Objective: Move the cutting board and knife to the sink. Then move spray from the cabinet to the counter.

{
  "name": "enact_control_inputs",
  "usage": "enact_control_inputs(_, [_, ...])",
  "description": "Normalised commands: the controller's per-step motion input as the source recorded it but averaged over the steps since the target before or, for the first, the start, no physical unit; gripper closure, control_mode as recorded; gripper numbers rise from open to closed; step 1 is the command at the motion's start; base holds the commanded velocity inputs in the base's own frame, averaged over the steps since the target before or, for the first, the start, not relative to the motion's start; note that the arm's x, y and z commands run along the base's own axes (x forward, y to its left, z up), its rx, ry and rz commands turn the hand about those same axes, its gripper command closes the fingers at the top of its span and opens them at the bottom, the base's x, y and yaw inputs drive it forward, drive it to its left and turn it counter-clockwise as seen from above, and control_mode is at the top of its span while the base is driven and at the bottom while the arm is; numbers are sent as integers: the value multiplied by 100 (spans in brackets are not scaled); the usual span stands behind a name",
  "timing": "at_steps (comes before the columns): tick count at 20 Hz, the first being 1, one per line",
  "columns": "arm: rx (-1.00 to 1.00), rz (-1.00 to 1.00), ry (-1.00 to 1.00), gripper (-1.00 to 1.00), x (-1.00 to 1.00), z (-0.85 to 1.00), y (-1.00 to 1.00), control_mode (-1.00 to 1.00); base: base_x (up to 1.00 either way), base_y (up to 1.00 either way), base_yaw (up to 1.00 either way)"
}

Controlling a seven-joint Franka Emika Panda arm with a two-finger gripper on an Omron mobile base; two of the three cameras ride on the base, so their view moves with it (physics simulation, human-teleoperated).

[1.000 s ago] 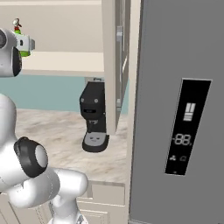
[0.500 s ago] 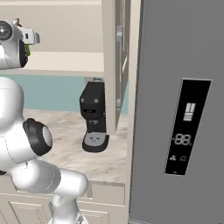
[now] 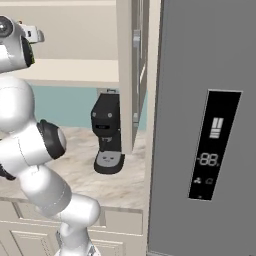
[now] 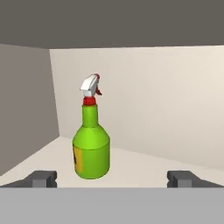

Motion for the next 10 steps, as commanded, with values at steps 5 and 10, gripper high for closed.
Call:
enact_control_inputs(5, [0,0,0,-100,19,4,37,-100,0,0,0])
enact_control_inputs(10, [0,0,0,-100,21,0,29,-100,0,0,0])
